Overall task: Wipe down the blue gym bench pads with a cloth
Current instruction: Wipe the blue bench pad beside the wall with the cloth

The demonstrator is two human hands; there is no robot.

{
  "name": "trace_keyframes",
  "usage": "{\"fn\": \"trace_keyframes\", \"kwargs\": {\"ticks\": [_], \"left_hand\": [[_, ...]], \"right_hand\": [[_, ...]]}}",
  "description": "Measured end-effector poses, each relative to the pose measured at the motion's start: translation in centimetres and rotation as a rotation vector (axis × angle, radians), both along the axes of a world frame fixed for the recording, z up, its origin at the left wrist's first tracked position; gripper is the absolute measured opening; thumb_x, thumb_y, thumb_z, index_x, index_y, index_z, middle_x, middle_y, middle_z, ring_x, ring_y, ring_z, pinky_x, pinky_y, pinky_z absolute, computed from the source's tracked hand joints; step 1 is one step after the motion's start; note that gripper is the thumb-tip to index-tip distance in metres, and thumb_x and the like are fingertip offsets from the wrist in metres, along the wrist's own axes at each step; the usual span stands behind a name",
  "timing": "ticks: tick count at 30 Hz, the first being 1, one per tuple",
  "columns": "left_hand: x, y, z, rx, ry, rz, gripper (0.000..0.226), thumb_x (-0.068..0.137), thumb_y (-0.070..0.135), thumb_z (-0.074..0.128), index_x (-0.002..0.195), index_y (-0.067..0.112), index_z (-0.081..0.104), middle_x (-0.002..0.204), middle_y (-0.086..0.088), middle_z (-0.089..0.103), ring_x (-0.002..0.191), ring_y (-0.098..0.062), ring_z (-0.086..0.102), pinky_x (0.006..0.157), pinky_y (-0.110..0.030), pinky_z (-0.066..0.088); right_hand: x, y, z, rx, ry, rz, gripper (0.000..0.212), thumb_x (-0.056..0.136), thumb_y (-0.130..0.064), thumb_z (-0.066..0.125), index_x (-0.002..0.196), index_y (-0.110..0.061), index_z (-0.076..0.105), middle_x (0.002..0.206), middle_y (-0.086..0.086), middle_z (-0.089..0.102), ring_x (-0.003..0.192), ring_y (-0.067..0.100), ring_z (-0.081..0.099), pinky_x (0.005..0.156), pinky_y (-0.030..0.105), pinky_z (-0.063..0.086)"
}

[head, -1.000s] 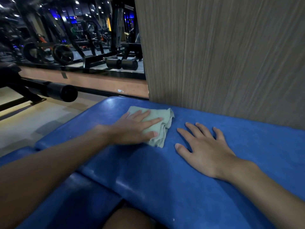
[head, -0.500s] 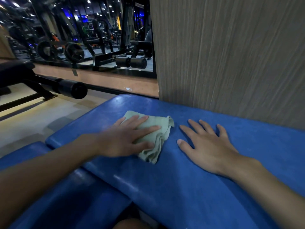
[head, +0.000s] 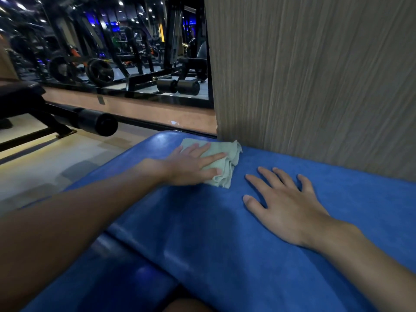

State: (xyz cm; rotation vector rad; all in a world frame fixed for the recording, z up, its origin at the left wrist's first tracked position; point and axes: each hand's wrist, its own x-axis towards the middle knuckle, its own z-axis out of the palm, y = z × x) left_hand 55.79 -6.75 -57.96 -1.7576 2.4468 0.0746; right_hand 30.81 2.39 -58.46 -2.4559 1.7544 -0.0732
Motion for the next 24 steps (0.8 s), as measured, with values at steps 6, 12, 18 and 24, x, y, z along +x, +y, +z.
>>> {"fn": "trace_keyframes", "kwargs": {"ticks": [6,12,18,24], "left_hand": [[4.9,11.8,0.6,0.014,-0.033,-0.087,0.058,0.074,0.09,-0.001,0.127,0.079,-0.02,0.164,0.01,-0.02,0.15,-0.015,-0.022,0.122,-0.044,-0.01],[5.9,14.0,1.3,0.062,0.001,-0.072,0.068,0.071,0.093,0.0,0.135,0.074,-0.017,0.162,0.015,-0.025,0.148,-0.013,-0.025,0.121,-0.044,-0.01],[4.3,4.4,0.5,-0.018,-0.018,-0.028,0.063,0.079,0.089,0.007,0.137,0.072,-0.009,0.167,0.005,-0.007,0.153,-0.018,-0.01,0.121,-0.05,-0.001],[1.3,-5.3,0.6,-0.023,-0.004,0.045,0.063,0.09,0.078,0.019,0.148,0.062,0.002,0.168,0.003,-0.001,0.153,-0.024,-0.001,0.12,-0.055,0.001]], "right_hand": [[0.5,0.3,0.9,0.0,0.053,-0.007,0.065,0.094,-0.064,0.012,0.154,-0.04,0.013,0.165,-0.009,0.004,0.152,0.017,-0.003,0.118,0.057,-0.004],[3.2,-0.6,1.2,-0.007,-0.069,0.035,0.065,0.095,-0.065,0.018,0.155,-0.039,0.013,0.166,-0.01,0.002,0.152,0.014,-0.004,0.119,0.055,-0.005],[3.6,-1.0,-0.3,0.005,0.008,0.065,0.073,0.089,-0.069,0.003,0.156,-0.039,0.002,0.165,-0.01,-0.009,0.151,0.014,-0.014,0.119,0.055,-0.008],[3.6,-1.0,-0.3,-0.019,0.02,0.064,0.07,0.091,-0.068,0.004,0.155,-0.039,0.001,0.165,-0.01,-0.009,0.15,0.013,-0.014,0.119,0.055,-0.008]]}}
